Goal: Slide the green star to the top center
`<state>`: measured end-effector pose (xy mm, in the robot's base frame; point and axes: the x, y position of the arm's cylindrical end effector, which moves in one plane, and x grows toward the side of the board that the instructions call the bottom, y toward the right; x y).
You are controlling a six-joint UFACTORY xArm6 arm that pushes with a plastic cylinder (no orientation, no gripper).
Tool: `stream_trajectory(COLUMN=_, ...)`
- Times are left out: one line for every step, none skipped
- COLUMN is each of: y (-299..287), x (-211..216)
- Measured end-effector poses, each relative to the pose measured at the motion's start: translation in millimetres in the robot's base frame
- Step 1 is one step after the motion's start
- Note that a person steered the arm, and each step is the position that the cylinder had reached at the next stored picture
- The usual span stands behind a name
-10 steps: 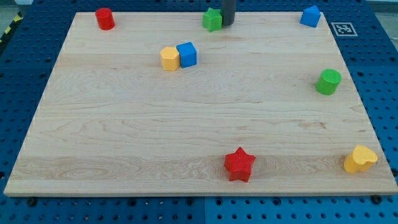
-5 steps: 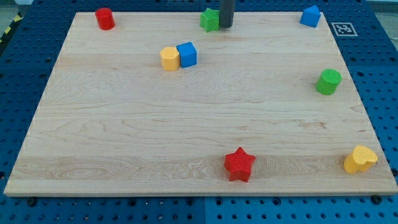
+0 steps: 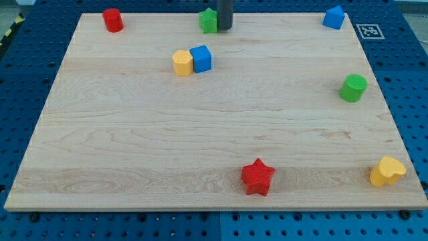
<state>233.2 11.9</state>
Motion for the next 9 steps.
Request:
stream_trajectory(y=-10, x=0)
stream_trajectory(y=-10, x=0)
stream_trajectory(y=-8, x=0)
stream_trajectory(y=20, x=0)
stream_trajectory(y=61, x=-1)
stream_trajectory(y=73, x=-1)
stream_trajectory(y=73, x=0)
stream_trajectory(y=73, x=2)
stream_trajectory(y=73, x=7)
